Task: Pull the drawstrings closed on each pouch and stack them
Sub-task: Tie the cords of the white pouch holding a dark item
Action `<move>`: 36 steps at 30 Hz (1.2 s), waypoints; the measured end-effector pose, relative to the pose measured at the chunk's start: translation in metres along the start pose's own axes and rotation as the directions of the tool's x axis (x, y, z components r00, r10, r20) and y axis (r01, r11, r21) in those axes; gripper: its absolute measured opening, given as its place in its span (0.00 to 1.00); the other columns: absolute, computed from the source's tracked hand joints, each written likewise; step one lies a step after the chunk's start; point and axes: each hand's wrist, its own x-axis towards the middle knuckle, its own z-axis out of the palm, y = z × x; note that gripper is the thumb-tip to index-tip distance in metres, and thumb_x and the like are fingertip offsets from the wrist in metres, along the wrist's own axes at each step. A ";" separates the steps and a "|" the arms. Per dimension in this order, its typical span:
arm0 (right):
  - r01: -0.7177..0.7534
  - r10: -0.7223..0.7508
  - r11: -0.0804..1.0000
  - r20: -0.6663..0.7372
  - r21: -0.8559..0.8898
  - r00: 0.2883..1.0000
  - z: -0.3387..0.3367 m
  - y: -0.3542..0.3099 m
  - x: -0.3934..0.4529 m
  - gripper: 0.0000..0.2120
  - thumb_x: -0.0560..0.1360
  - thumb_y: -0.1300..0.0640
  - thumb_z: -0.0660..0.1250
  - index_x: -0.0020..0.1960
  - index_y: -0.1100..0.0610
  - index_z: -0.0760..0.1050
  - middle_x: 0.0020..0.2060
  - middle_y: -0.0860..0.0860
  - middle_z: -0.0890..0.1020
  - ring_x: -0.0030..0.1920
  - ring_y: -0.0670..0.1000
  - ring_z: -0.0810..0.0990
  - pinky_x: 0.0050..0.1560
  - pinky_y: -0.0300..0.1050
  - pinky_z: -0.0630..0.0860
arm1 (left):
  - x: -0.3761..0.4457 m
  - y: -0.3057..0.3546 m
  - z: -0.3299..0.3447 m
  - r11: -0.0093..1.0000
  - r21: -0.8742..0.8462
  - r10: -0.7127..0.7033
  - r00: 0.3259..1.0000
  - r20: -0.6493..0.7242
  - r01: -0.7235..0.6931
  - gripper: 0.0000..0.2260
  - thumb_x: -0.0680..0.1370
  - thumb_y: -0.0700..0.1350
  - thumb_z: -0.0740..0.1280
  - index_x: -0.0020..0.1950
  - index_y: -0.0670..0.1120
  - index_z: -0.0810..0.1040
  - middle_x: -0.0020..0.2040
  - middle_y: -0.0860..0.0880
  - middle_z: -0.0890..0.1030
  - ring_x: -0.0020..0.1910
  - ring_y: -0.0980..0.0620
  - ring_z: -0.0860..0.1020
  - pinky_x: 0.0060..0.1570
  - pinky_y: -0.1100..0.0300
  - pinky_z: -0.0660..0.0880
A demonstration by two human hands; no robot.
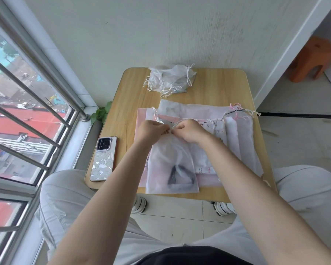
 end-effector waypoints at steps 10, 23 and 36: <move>0.080 -0.044 0.991 -0.306 0.105 0.951 -0.004 -0.002 0.006 0.08 0.76 0.56 0.67 0.41 0.58 0.80 0.28 0.45 0.75 0.31 0.45 0.73 0.40 0.43 0.72 | -0.002 0.003 0.001 0.989 -0.148 0.034 0.984 0.173 -0.008 0.08 0.78 0.45 0.69 0.42 0.44 0.85 0.28 0.52 0.76 0.29 0.55 0.70 0.34 0.67 0.69; -0.021 0.011 0.998 -0.154 -0.066 0.988 -0.017 -0.016 -0.005 0.17 0.77 0.51 0.62 0.38 0.63 0.76 0.24 0.48 0.79 0.24 0.45 0.72 0.28 0.37 0.68 | -0.001 0.013 -0.003 0.978 -0.209 0.057 0.973 0.224 -0.009 0.10 0.78 0.43 0.66 0.42 0.42 0.85 0.27 0.52 0.75 0.28 0.55 0.68 0.32 0.66 0.66; 0.033 -0.030 0.999 0.084 -0.031 0.996 -0.018 -0.020 -0.016 0.06 0.70 0.53 0.74 0.42 0.55 0.85 0.37 0.50 0.82 0.41 0.45 0.77 0.42 0.36 0.71 | 0.007 0.005 -0.015 0.971 -0.237 0.084 0.957 0.278 -0.017 0.11 0.70 0.40 0.75 0.51 0.38 0.84 0.49 0.37 0.84 0.48 0.43 0.81 0.62 0.46 0.76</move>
